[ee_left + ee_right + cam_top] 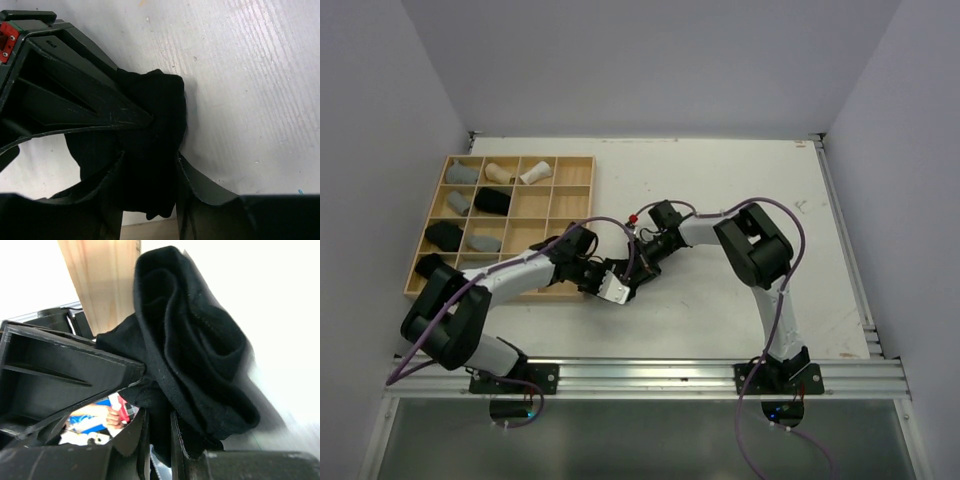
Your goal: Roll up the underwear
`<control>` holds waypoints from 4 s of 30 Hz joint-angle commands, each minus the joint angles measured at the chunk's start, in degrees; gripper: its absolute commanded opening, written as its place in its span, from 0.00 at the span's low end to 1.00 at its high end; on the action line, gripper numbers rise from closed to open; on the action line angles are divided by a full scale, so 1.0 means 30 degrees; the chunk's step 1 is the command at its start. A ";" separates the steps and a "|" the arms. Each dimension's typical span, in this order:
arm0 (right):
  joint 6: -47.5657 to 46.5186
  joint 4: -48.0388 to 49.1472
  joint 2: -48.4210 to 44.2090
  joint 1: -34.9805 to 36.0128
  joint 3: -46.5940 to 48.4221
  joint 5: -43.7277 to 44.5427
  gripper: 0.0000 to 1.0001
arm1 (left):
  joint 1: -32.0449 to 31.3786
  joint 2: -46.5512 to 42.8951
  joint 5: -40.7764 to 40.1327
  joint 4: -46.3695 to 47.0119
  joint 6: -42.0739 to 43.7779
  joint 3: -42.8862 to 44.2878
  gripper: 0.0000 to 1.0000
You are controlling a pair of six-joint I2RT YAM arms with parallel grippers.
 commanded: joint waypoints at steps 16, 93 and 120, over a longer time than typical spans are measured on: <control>-0.0389 -0.3058 -0.9067 -0.3025 -0.3951 1.1362 0.49 | -0.0717 0.8848 0.1130 -0.8642 -0.1724 0.7401 0.00; -0.2911 -0.0037 0.0032 -0.1473 -0.3366 0.6246 0.00 | 0.5090 -0.1859 0.2958 -0.1159 -0.3368 0.3850 0.67; -0.2557 -0.2352 0.4227 -0.1883 -0.1491 0.7241 0.00 | -0.2064 0.2410 -0.2382 0.5030 -0.3012 0.0292 0.65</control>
